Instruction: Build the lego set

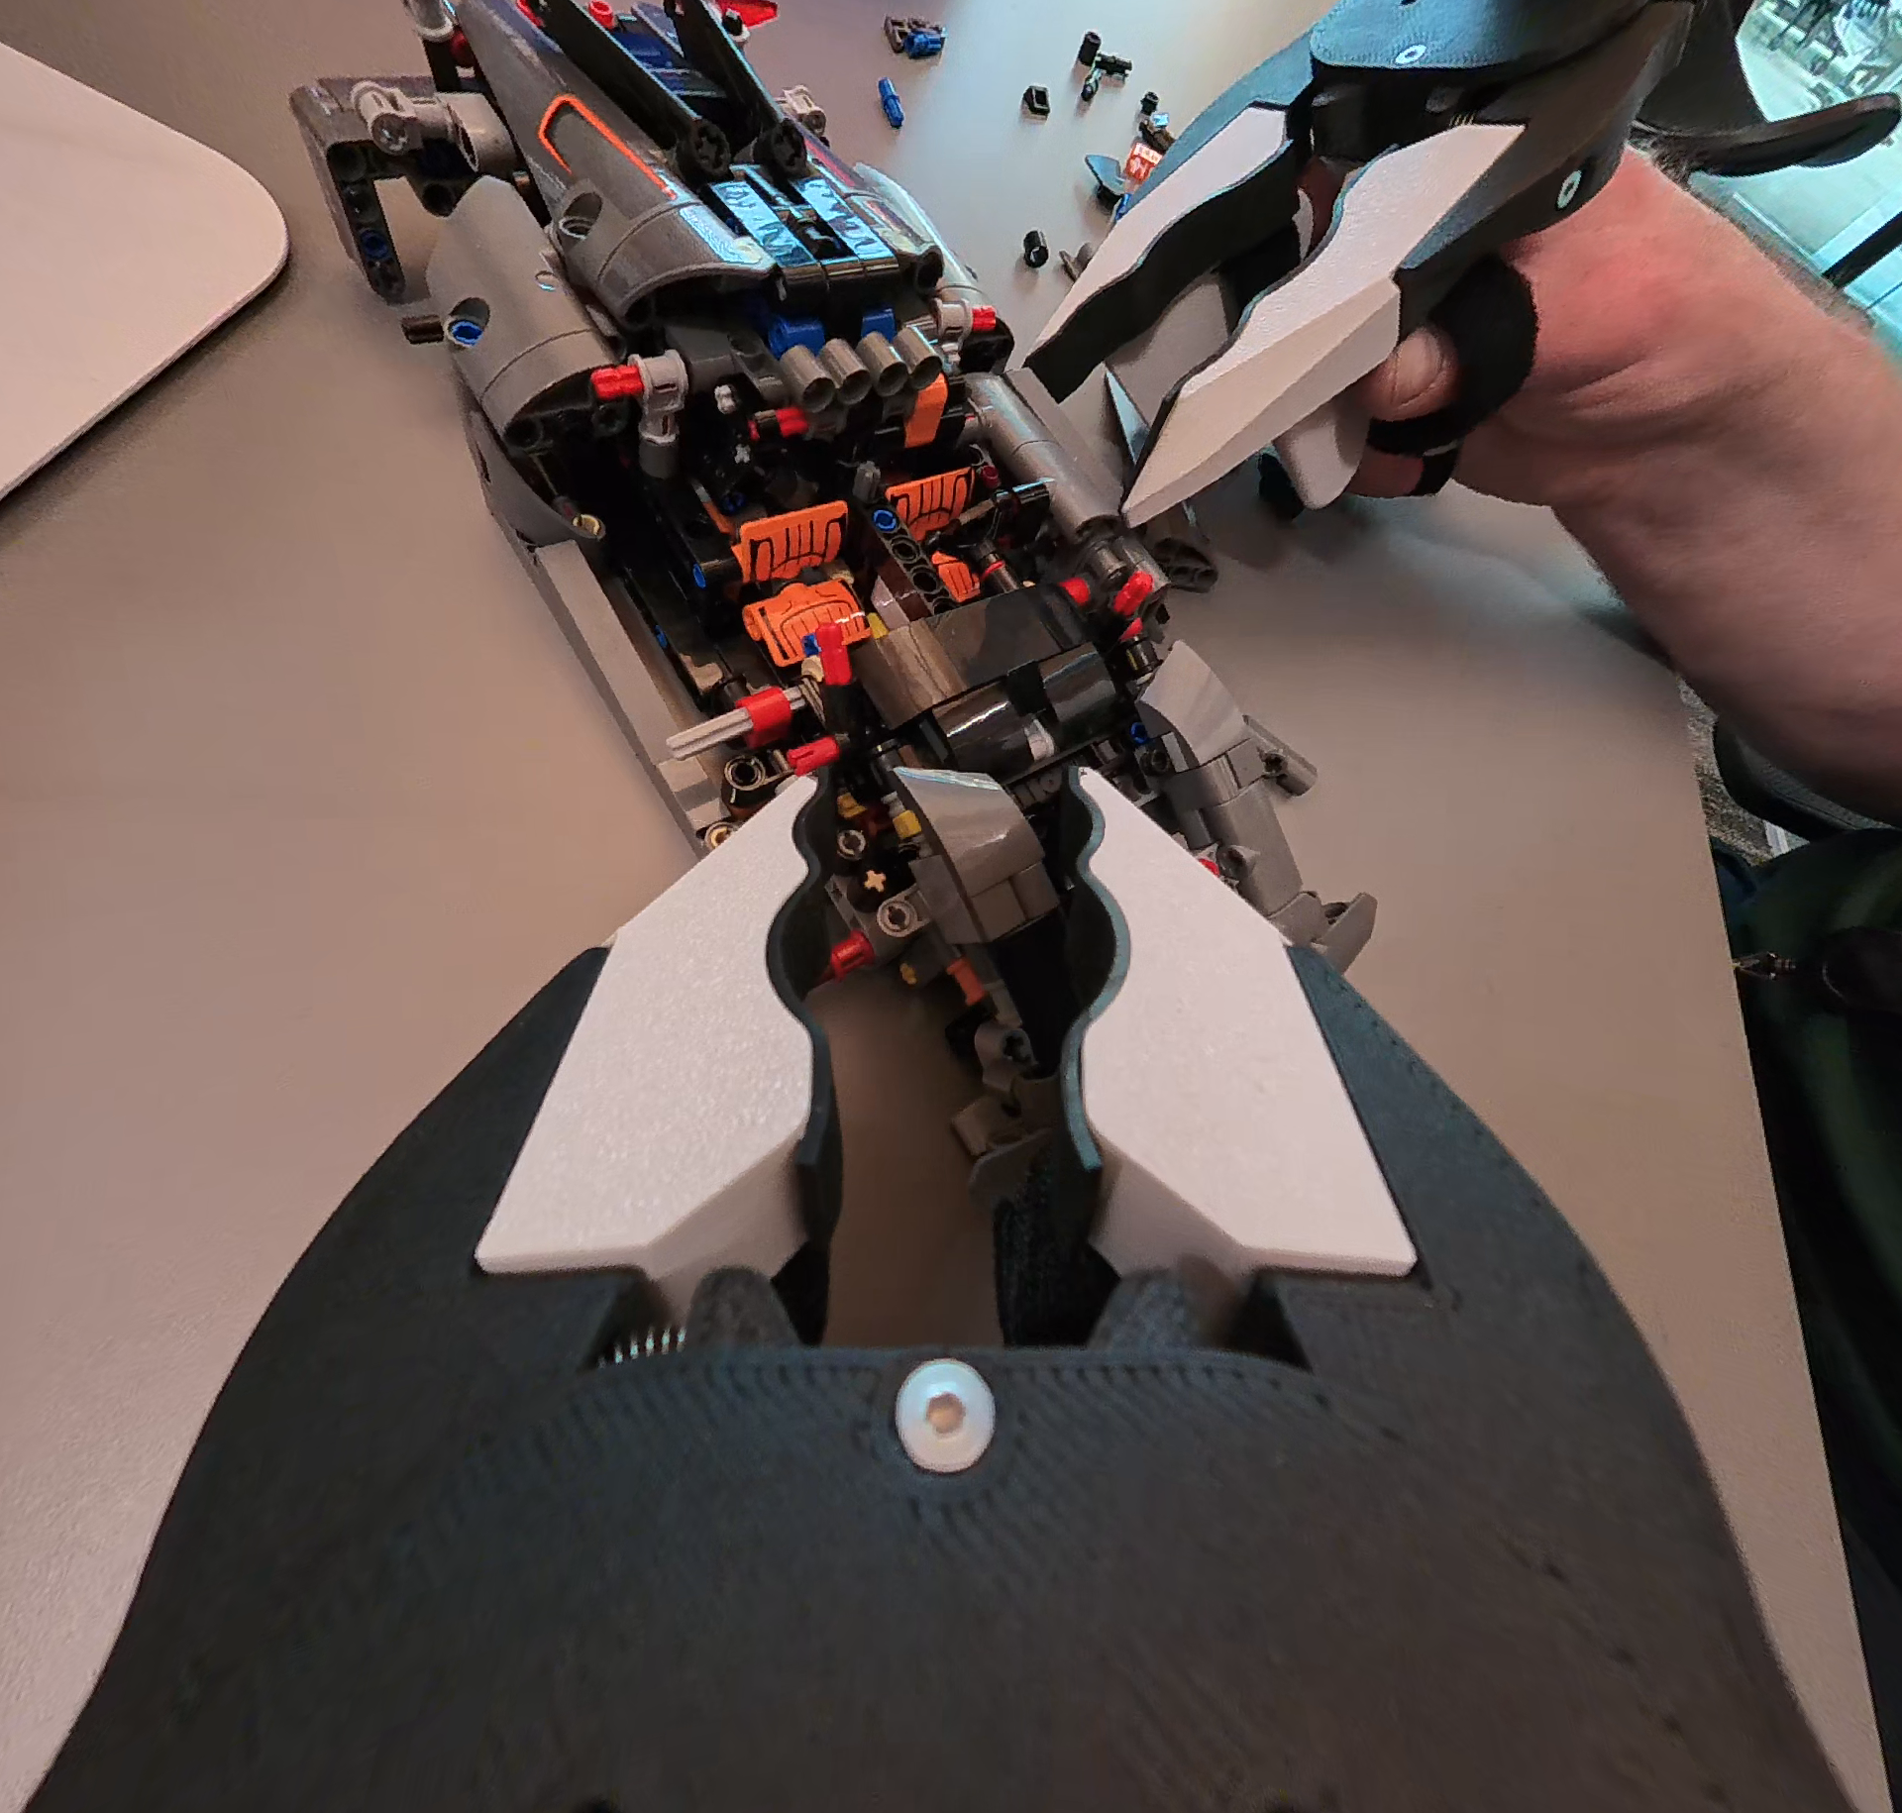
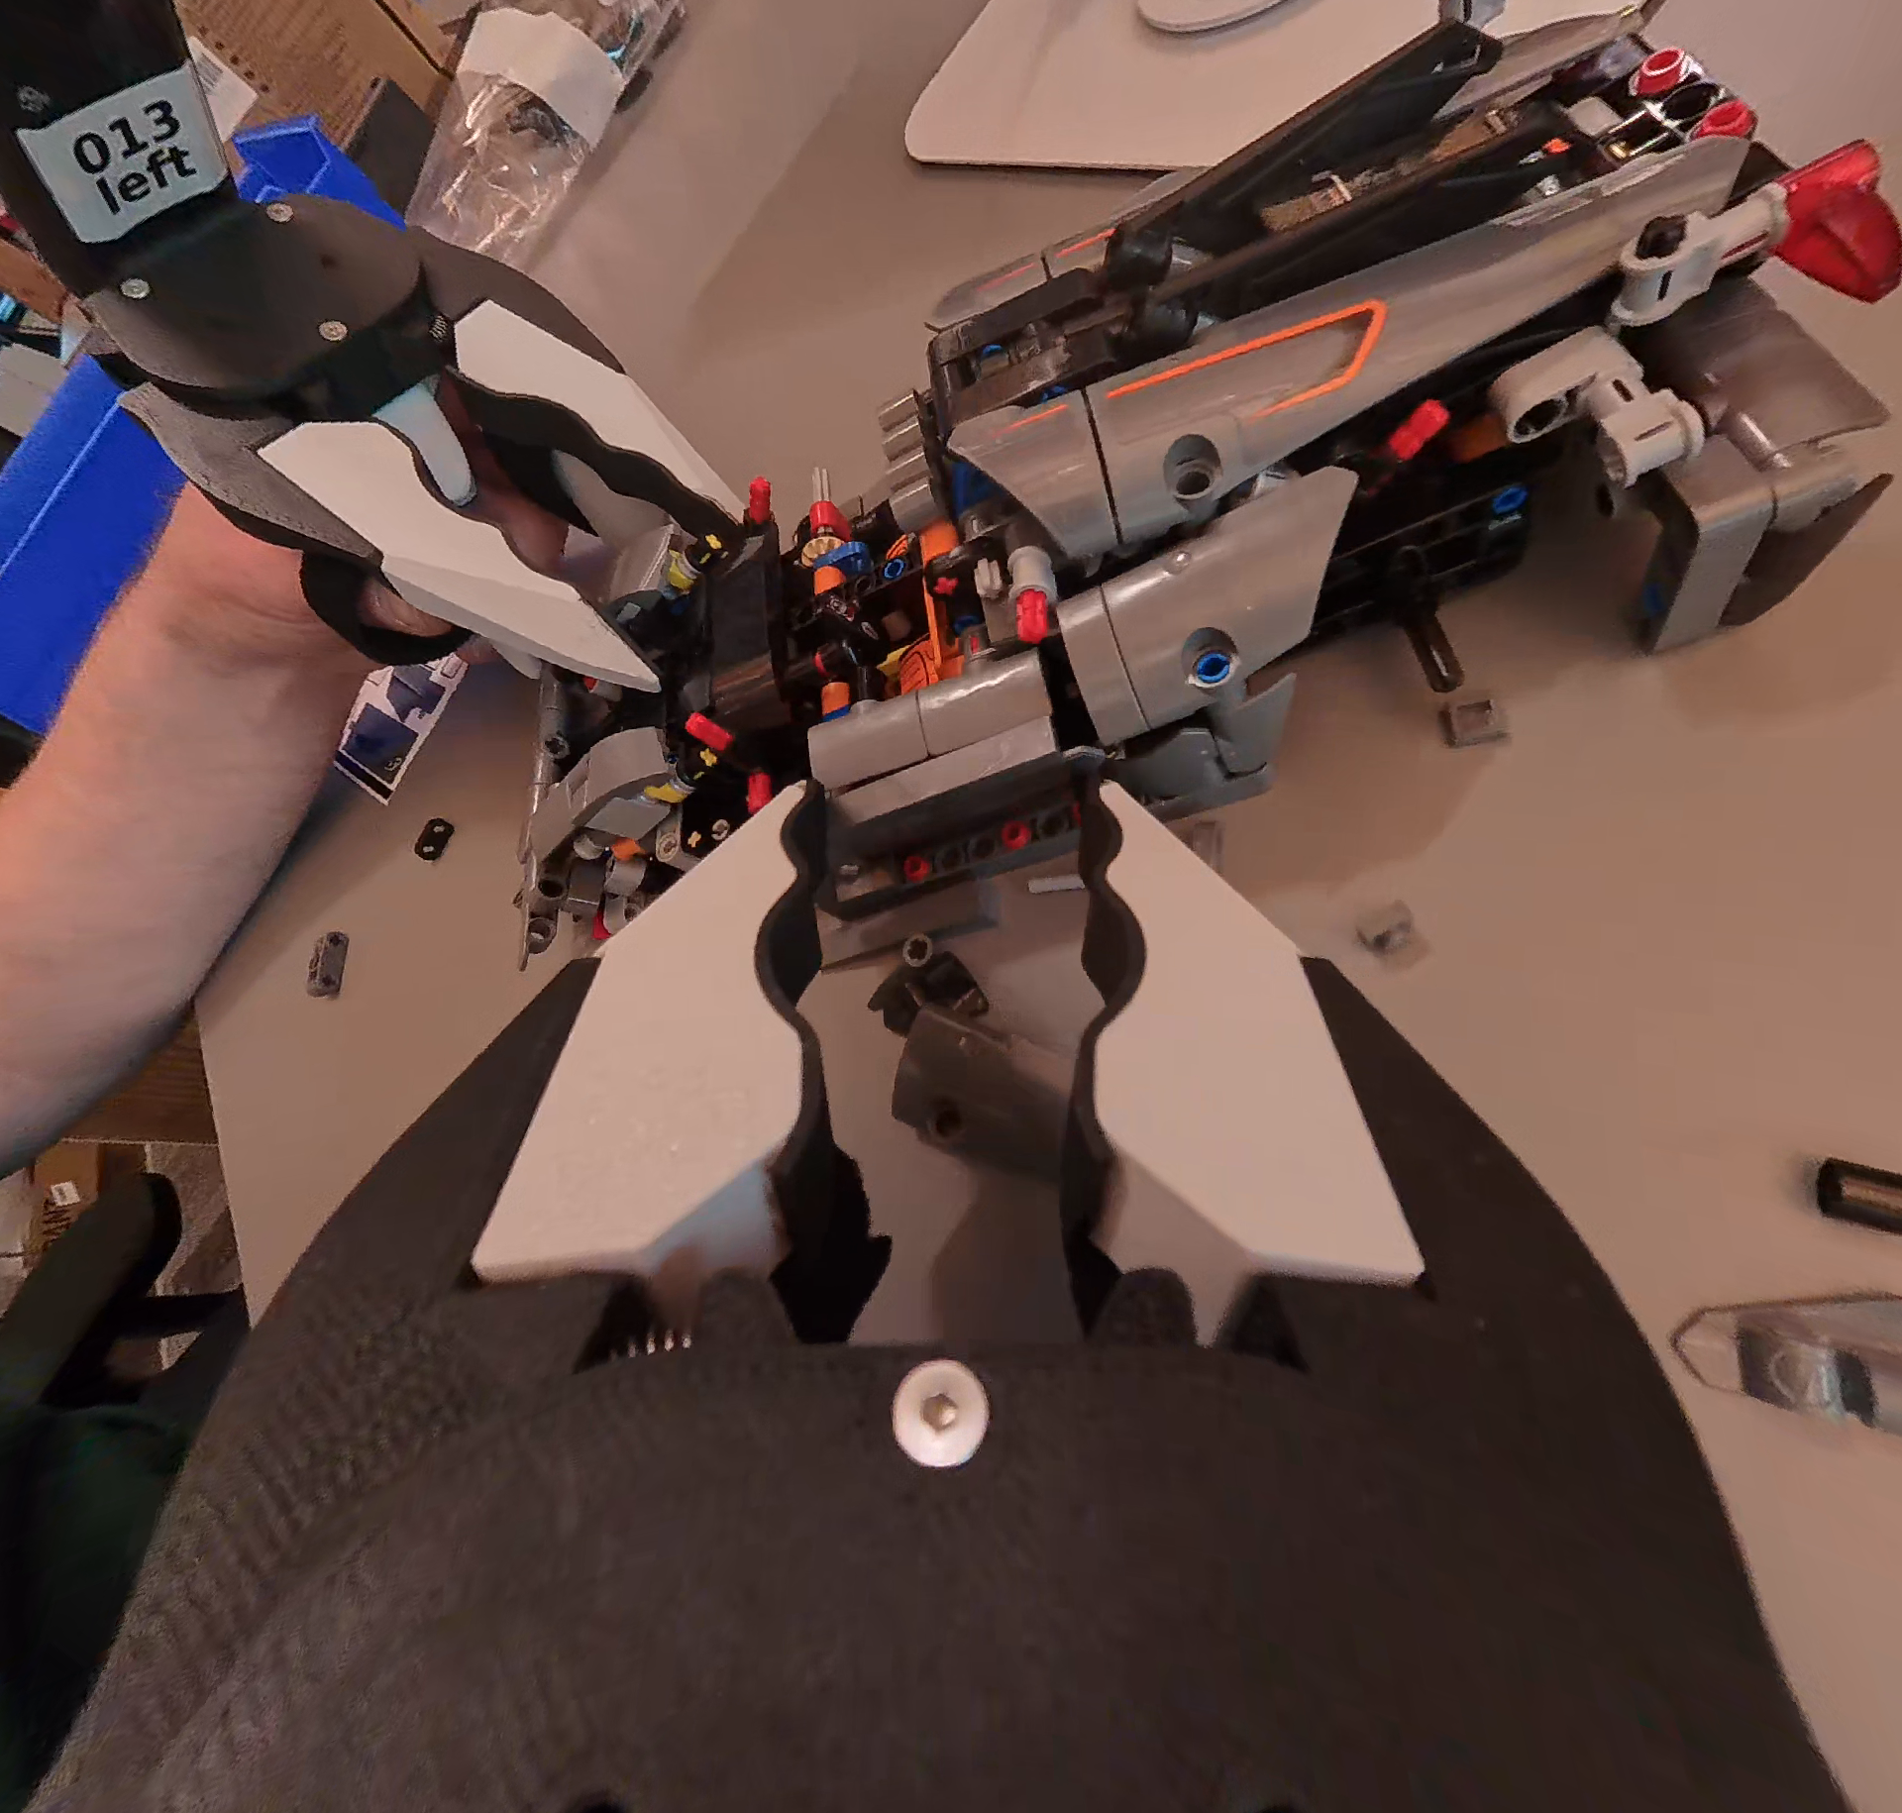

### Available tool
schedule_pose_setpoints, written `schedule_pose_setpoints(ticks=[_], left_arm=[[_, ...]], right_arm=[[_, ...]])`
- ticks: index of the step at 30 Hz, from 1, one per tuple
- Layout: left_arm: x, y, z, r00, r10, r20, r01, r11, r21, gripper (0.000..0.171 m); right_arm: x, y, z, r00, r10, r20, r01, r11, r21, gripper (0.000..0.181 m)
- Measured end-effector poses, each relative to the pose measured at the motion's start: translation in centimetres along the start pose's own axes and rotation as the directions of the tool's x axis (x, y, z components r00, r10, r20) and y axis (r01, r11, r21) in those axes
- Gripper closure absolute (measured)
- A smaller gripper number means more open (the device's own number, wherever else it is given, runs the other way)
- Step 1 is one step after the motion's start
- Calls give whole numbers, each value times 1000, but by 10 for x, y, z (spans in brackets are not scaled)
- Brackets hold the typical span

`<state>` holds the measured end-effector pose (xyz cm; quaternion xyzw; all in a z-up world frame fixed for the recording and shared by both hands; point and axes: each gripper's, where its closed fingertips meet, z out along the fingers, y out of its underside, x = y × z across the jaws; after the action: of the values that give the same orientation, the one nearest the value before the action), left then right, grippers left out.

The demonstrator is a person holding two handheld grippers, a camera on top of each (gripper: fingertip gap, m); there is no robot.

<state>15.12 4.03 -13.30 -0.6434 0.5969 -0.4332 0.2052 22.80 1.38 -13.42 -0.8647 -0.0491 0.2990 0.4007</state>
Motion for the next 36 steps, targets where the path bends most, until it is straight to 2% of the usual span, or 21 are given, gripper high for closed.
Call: schedule_pose_setpoints(ticks=[4,15,19,22,24,27,33,36], left_arm=[[0,0,0,1000,0,-3,0,1000,0,131],[0,0,0,1000,-1,-6,1,1000,-1,131],[1,0,0,1000,0,-5,0,1000,-2,131],[1,0,0,1000,2,-3,-2,1000,-4,131],[1,0,0,1000,4,0,-4,1000,-6,131],[1,0,0,1000,5,1,-5,1000,-6,131],[0,0,0,1000,3,-1,-3,1000,-4,131],[0,0,-1,1000,3,-2,-3,1000,-4,131]], right_arm=[[0,-1,-2,1000,-7,2,7,1000,14,140],[0,0,-7,1000,8,5,-8,1000,11,139],[-1,5,-2,991,107,75,-105,994,-35,135],[-2,1,-2,970,197,144,-197,980,-15,138],[1,2,-1,972,199,128,-198,980,-19,146],[2,1,0,967,221,128,-219,975,-29,146],[4,-2,-2,927,312,209,-313,949,-27,155],[3,-1,-2,931,306,200,-307,951,-29,155]])
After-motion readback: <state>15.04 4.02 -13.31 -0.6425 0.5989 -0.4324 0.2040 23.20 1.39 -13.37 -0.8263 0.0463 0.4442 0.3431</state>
